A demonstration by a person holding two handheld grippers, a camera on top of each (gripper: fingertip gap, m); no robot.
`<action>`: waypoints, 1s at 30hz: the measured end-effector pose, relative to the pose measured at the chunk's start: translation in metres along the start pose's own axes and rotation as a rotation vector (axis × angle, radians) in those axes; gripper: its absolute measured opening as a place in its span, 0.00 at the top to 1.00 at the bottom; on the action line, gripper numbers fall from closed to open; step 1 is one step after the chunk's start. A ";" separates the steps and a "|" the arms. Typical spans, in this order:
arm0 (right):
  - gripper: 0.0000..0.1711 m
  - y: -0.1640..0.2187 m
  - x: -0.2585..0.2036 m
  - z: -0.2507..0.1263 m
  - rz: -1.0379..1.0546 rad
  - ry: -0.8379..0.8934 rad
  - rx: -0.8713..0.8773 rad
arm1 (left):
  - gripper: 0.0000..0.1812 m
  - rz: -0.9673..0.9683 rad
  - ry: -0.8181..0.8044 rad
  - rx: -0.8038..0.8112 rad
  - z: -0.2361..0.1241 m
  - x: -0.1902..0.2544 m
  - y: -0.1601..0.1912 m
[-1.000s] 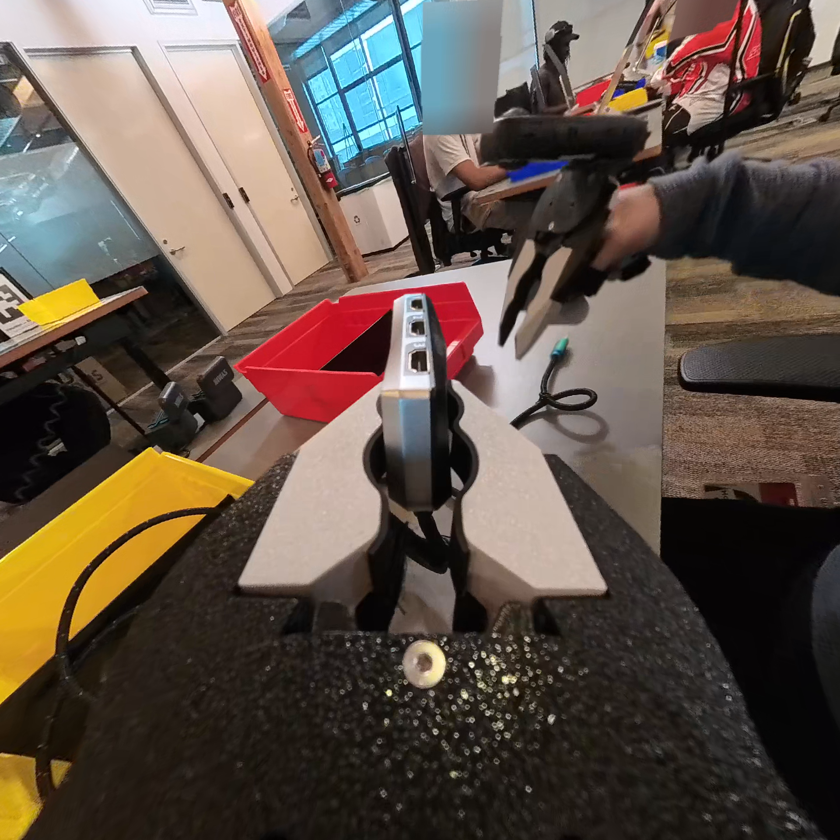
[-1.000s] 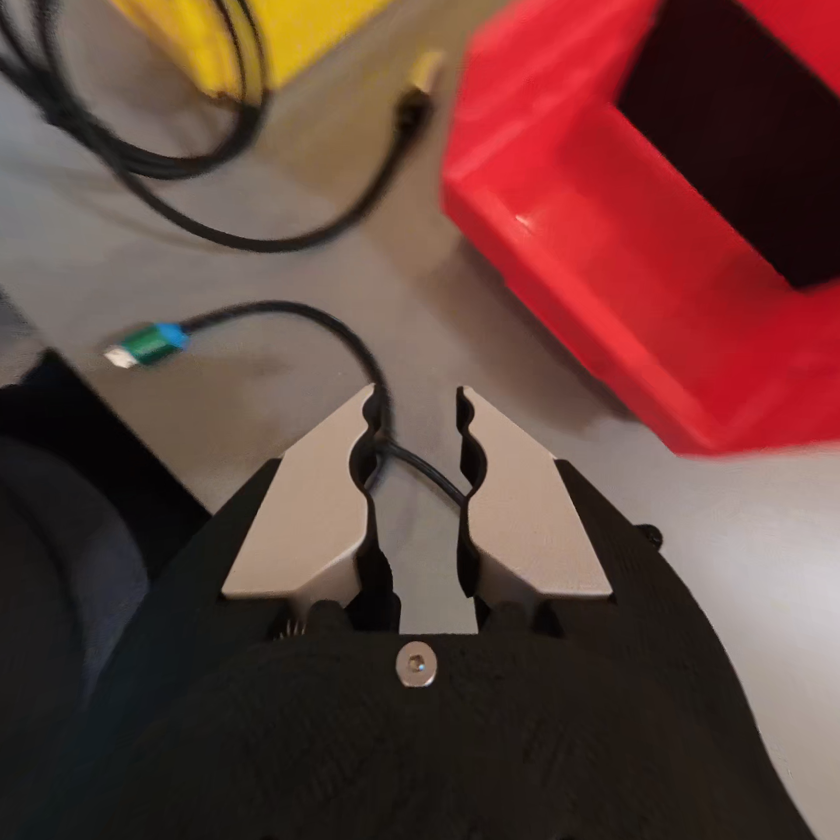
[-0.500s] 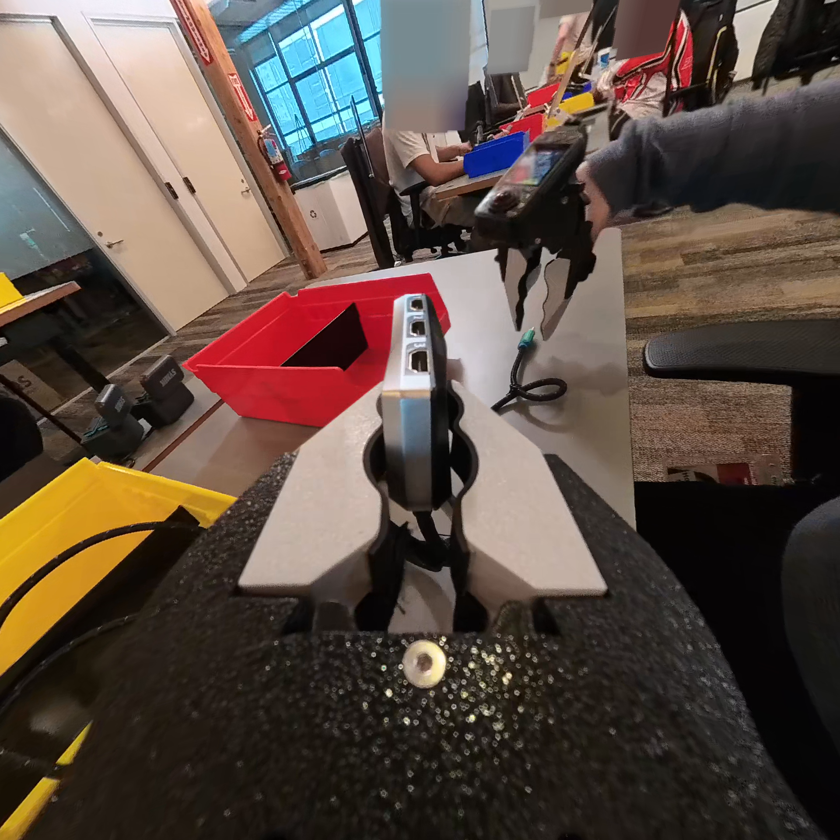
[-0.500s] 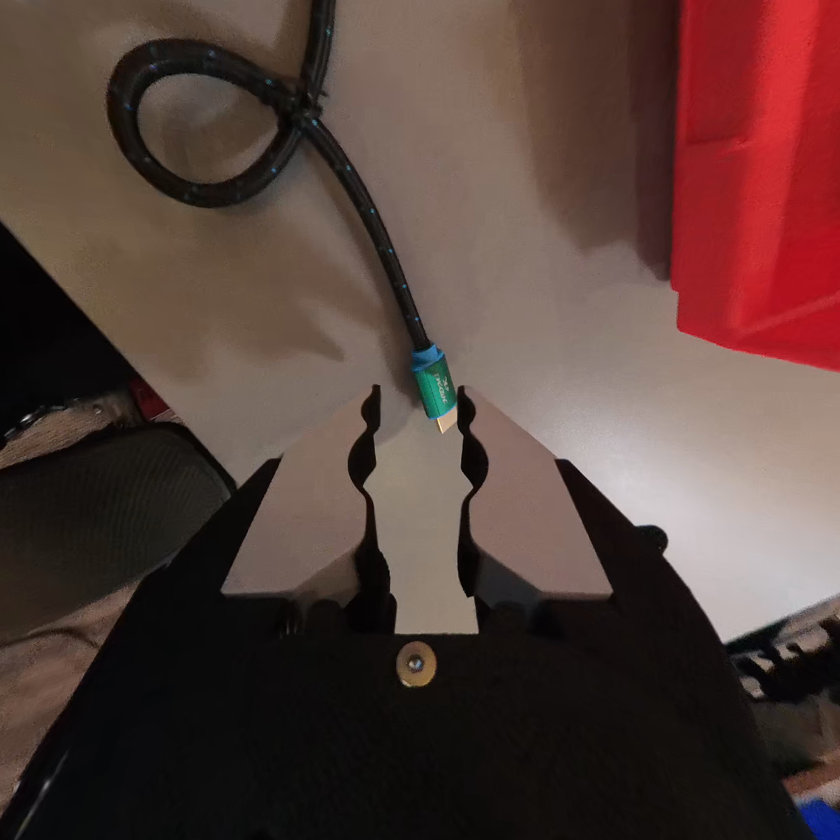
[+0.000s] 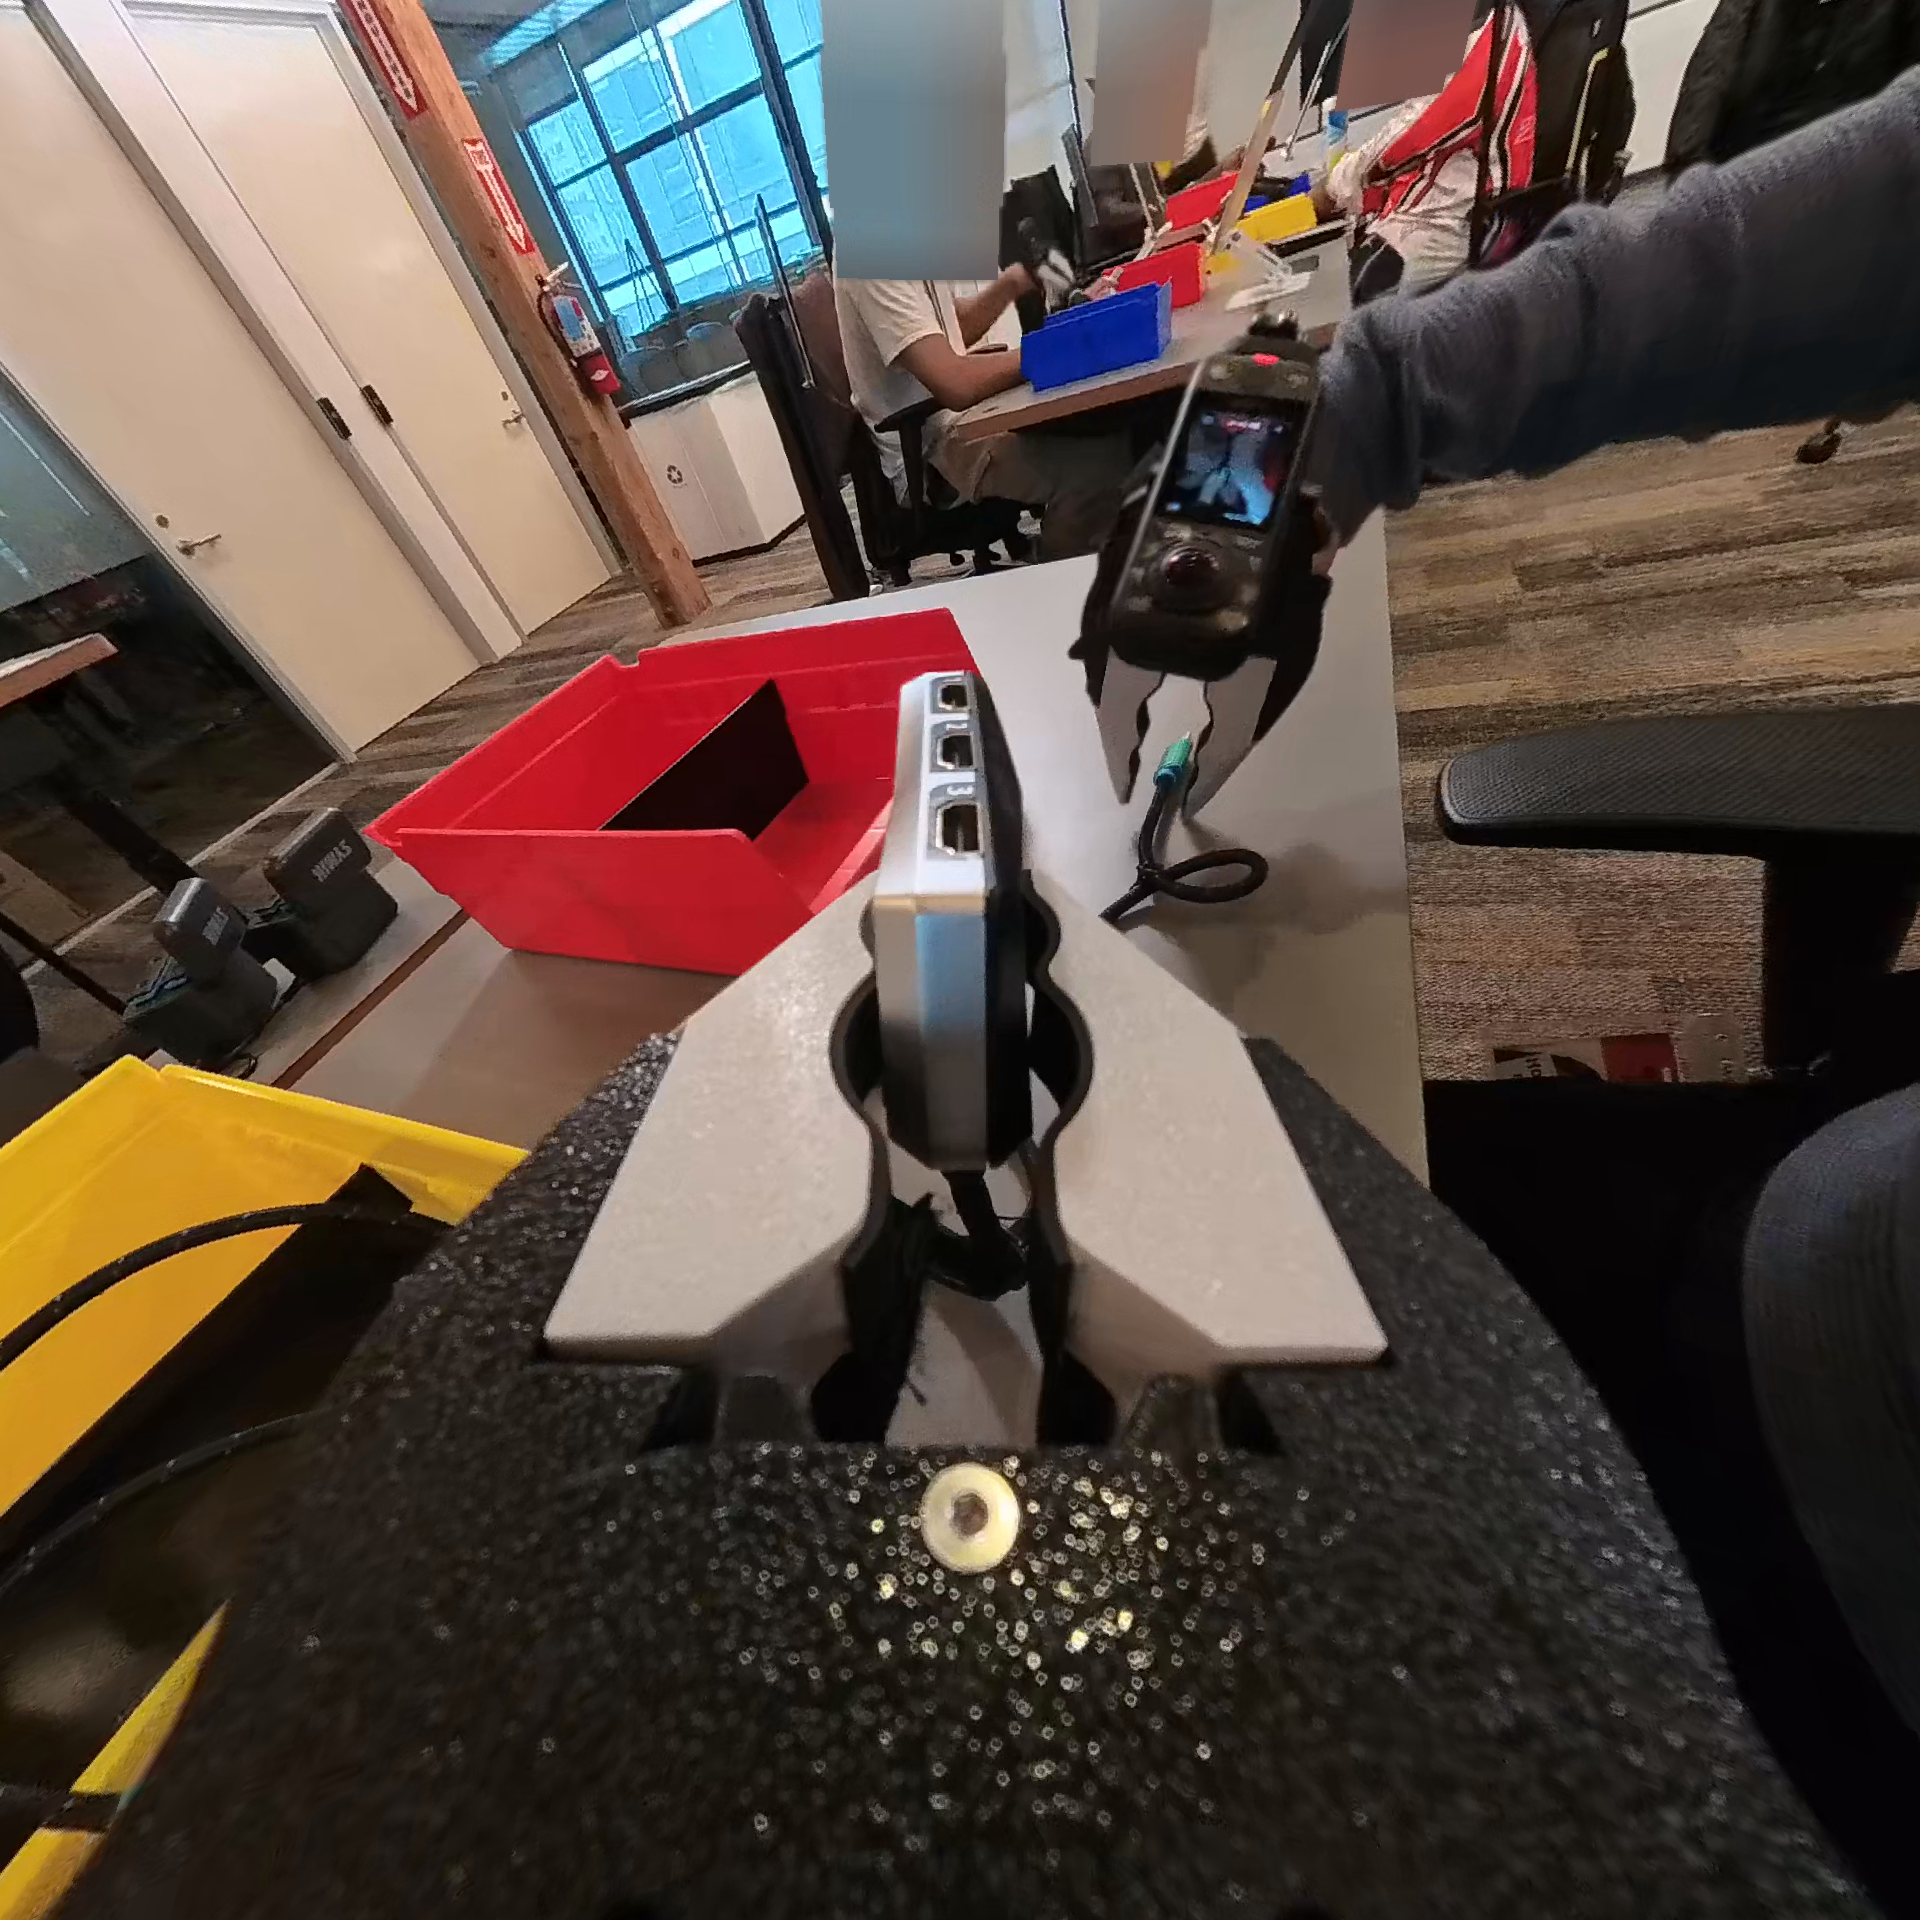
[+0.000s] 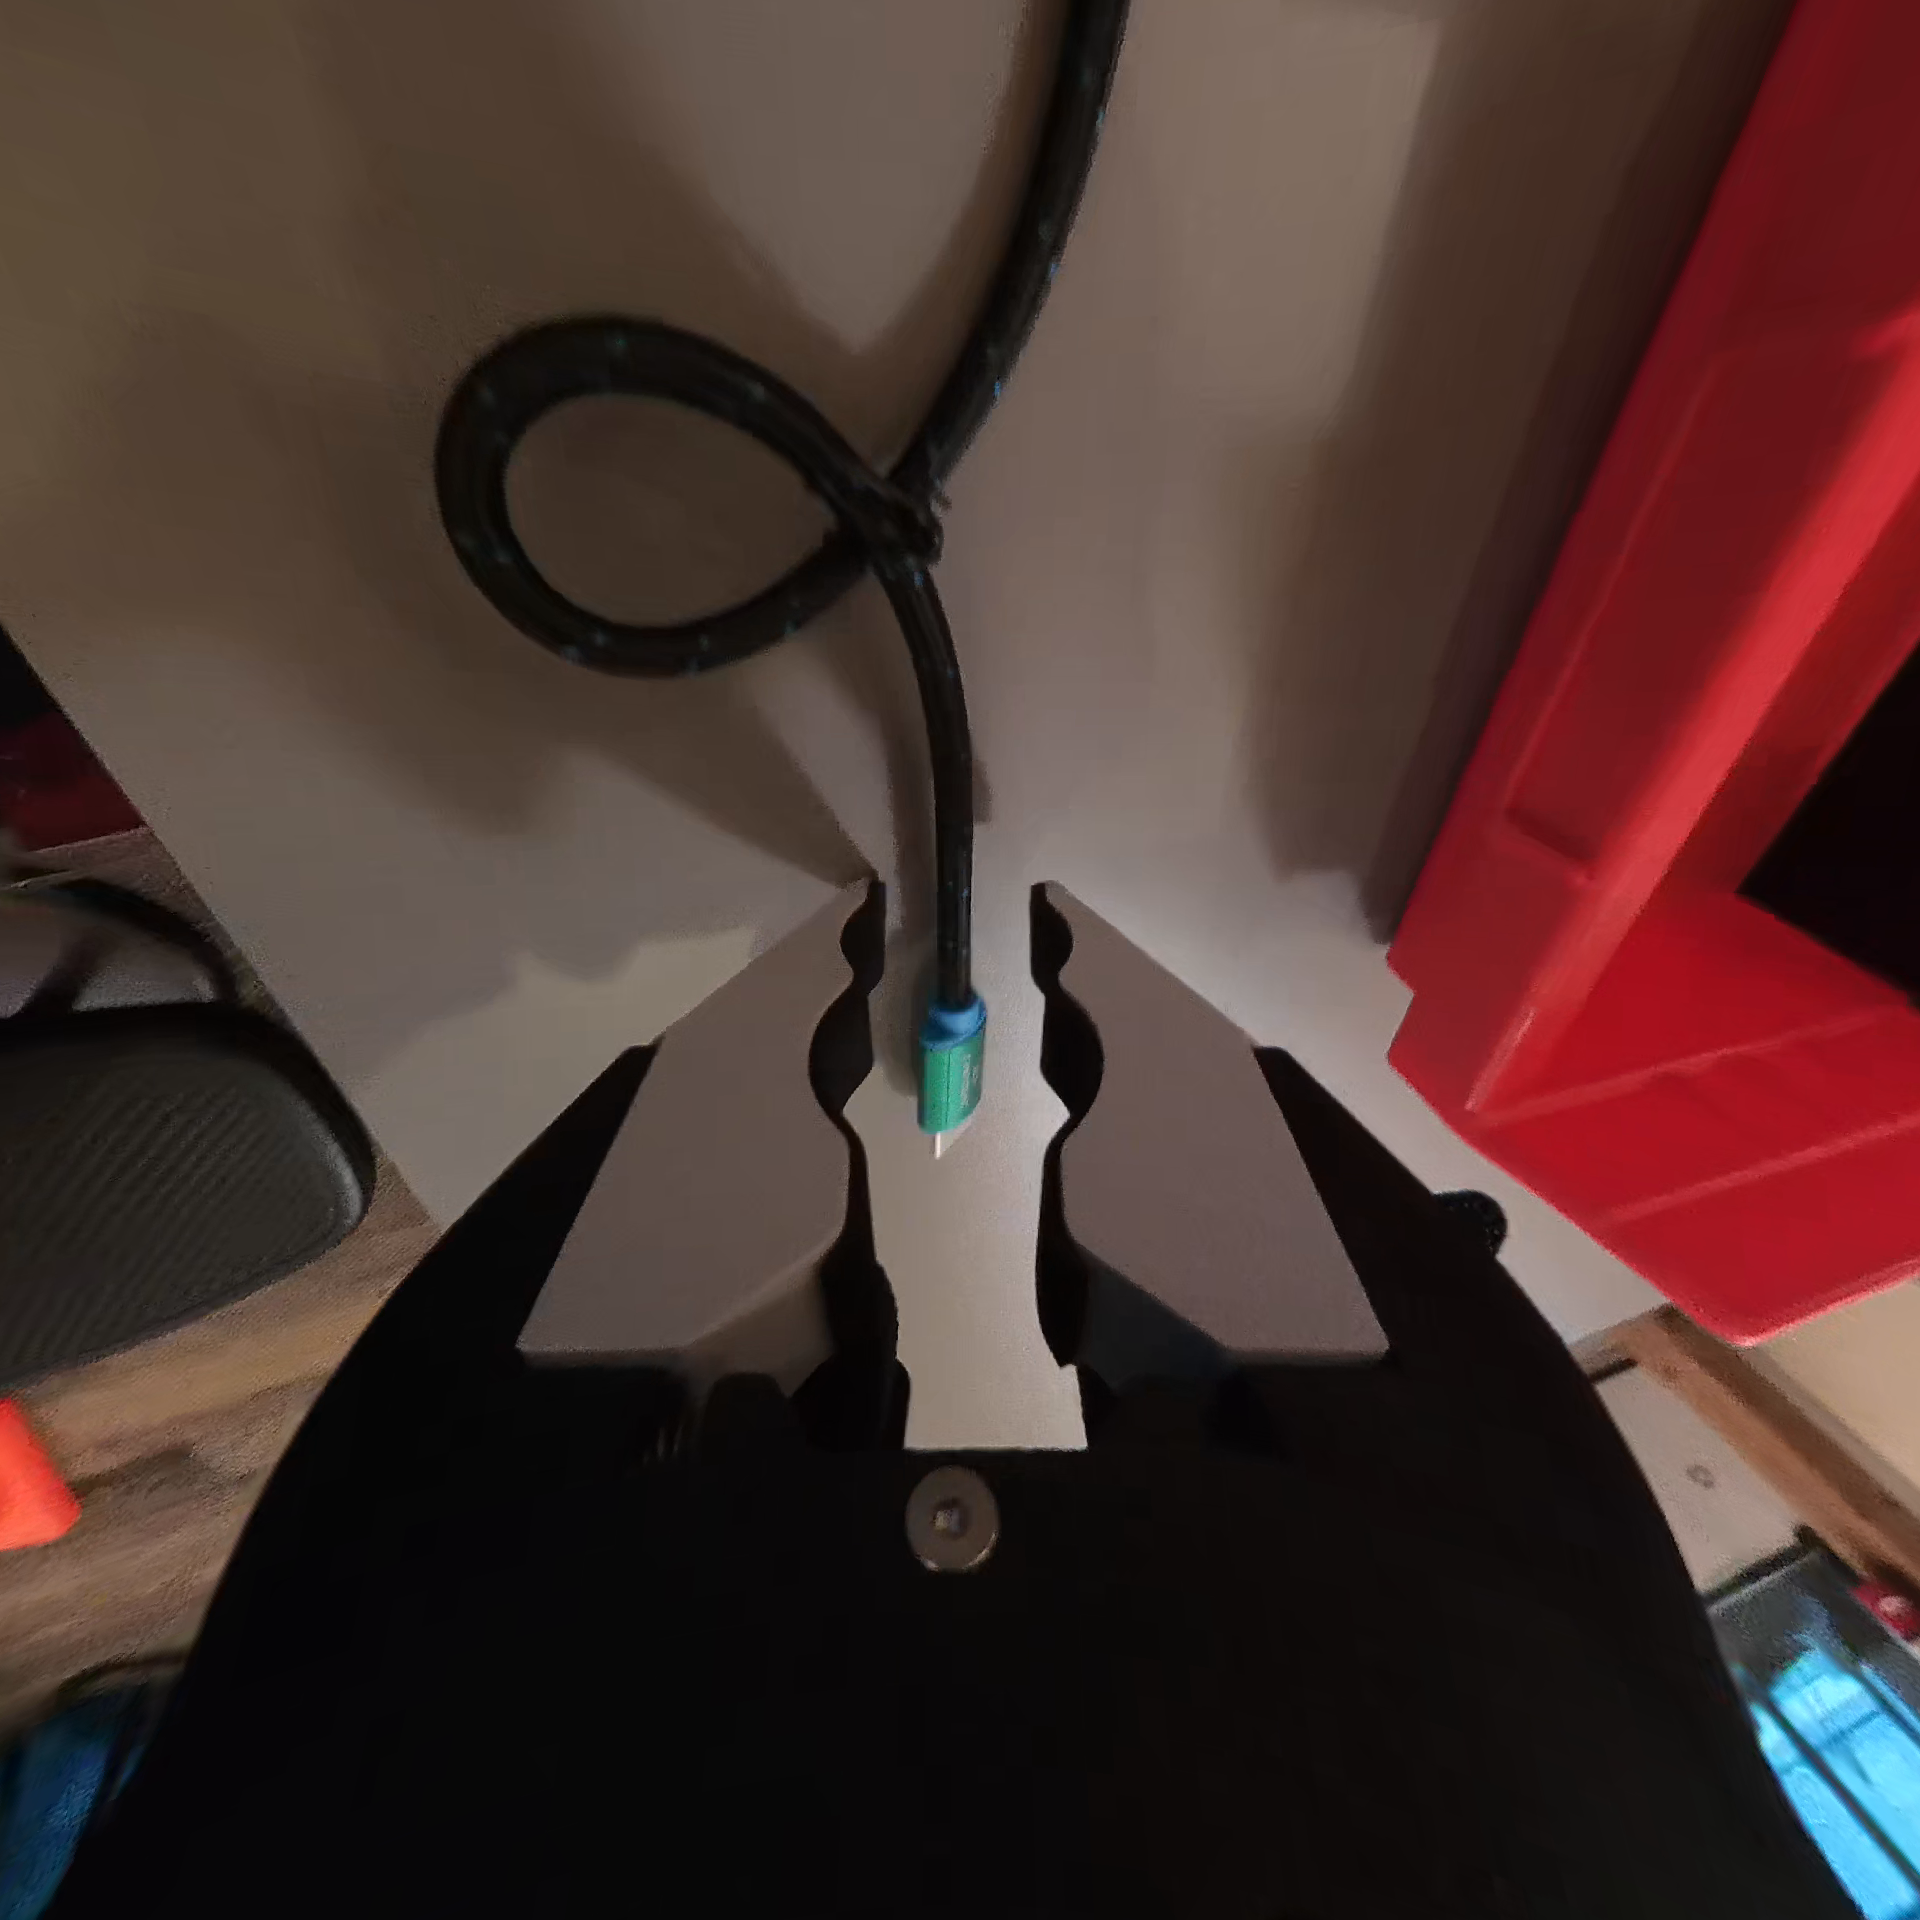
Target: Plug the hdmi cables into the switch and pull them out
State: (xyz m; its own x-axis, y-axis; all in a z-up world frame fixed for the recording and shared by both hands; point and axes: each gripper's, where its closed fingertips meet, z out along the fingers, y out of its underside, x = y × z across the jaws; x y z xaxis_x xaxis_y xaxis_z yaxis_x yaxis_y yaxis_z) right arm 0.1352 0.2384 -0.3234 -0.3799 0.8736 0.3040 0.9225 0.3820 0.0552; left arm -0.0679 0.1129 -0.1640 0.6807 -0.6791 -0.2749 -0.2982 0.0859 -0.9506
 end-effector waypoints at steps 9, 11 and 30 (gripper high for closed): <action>0.97 -0.009 -0.007 0.002 0.126 -0.221 0.072 | 0.89 0.003 0.020 -0.002 0.003 0.005 0.001; 0.97 -0.009 -0.005 0.002 0.094 -0.172 0.095 | 0.89 0.002 0.018 0.002 0.004 0.005 0.001; 0.97 -0.071 0.047 -0.179 1.018 0.093 1.583 | 0.89 0.013 -0.079 0.078 0.022 0.008 -0.003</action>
State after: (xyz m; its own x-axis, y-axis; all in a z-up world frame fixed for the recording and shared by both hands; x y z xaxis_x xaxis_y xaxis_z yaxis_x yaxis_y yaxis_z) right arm 0.0641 0.1982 -0.1433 0.2531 0.9192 -0.3017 -0.1632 -0.2668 -0.9498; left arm -0.0470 0.1231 -0.1667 0.7285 -0.6185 -0.2944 -0.2559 0.1530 -0.9545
